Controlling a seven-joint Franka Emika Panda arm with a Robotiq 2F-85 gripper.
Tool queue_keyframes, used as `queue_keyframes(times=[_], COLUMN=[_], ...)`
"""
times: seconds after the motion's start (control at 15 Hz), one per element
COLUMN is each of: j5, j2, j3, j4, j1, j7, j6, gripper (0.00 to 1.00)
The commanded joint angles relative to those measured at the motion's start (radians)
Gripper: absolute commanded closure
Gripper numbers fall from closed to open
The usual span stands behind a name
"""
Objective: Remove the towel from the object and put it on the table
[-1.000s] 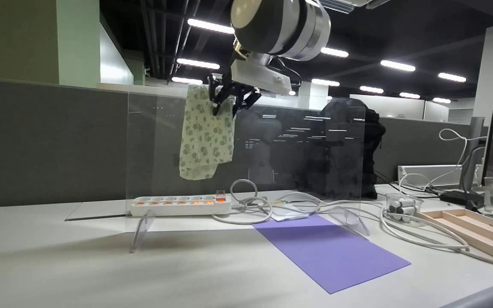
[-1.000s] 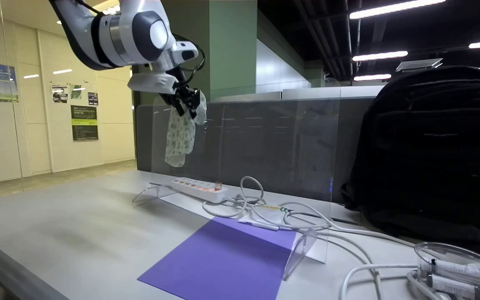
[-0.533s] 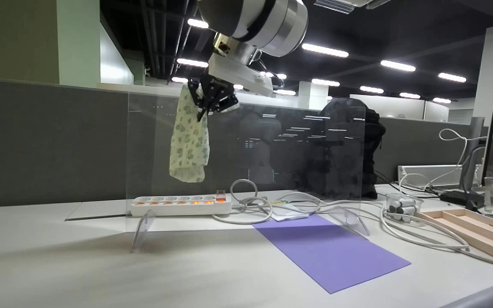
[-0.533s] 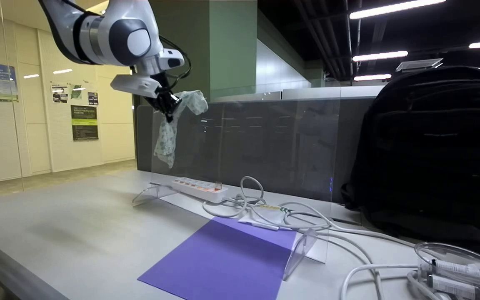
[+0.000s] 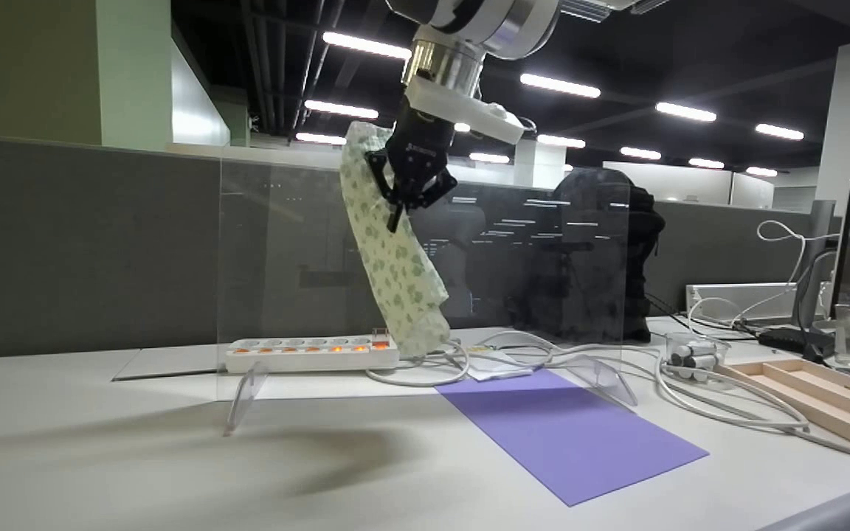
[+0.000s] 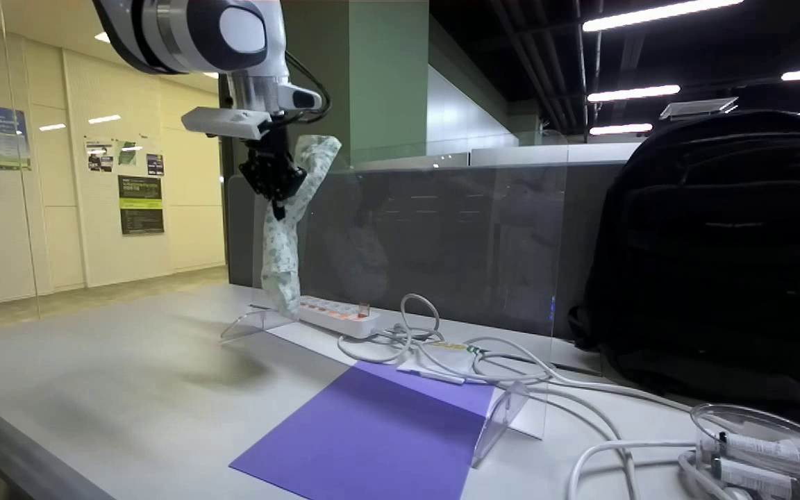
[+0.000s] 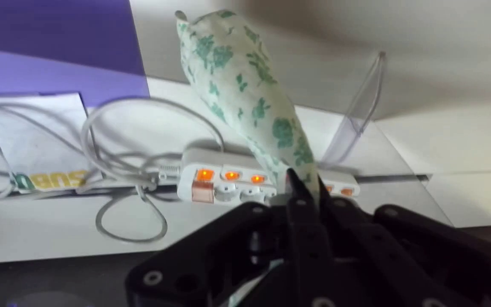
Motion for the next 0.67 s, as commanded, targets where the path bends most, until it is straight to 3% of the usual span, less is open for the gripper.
queue_keyframes(times=[0.0, 0.2, 0.6], j5=[0.023, -0.016, -0.082], j2=[-0.077, -0.091, -0.082], j3=[-0.112, -0.164, -0.212], j4=[-0.055, -0.095, -0.166], j1=[0.099, 0.128, 0.134], j7=[-0.001, 0.041, 0.117], j6=[-0.187, -0.229, -0.117], gripper=[0.99, 0.99, 0.99])
